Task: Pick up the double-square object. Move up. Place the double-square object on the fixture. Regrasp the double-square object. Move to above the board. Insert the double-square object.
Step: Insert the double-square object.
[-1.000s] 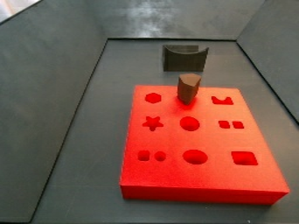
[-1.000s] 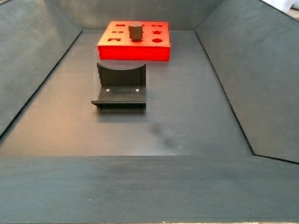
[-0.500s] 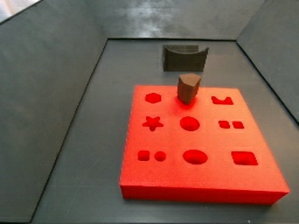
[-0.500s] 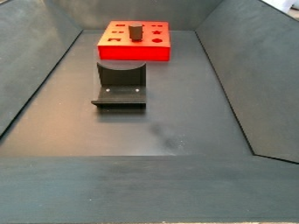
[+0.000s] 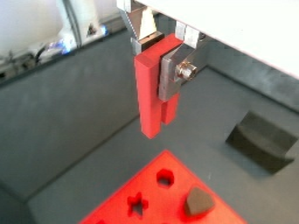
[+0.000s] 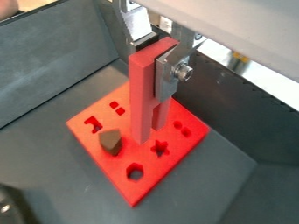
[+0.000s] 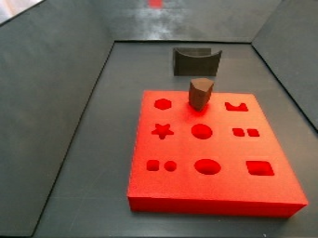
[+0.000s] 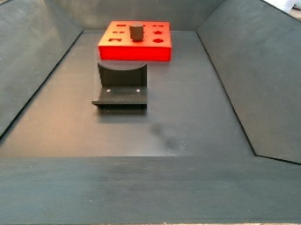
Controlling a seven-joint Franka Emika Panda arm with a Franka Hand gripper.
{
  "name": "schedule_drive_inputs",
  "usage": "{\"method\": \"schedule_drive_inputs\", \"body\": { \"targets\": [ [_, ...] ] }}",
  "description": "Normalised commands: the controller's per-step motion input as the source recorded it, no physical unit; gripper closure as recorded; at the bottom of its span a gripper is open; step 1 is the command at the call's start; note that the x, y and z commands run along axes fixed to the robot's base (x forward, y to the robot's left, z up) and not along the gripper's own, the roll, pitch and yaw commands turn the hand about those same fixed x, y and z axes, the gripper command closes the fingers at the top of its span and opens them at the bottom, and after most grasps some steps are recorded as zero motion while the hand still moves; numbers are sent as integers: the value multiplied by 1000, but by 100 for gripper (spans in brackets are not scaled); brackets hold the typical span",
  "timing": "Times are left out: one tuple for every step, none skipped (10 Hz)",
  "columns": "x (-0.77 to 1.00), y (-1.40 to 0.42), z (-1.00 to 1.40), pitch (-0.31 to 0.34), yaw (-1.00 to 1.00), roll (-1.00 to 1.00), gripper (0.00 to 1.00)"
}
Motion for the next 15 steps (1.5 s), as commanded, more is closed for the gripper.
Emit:
{"method": "schedule_drive_inputs", "body": {
  "targets": [
    [646,-451,-466,4,320,-167,100],
    [634,-451,-451,1,320,-169,100],
    [680,-451,-437,4,294,-169,100],
    [643,-460,-397,0,283,-164,100],
    [697,-394,-414,6,331,-176,100],
    [740,-334,-429,26,351,-193,100],
    [754,-340,-400,23,329,-190,100],
    [749,-306,-220,0,111,-63,100],
    [-9,0,0,0,11,0,100],
    [0,-63,-26,0,0,0,100],
    [283,-131,0,39,-114,9,100],
    [471,-243,0,40,-440,0,100],
    [394,-223,0,0,-589,0,100],
    [334,-211,0,0,-657,0,100],
    [317,-206,0,0,-686,0,100]
  ]
}}
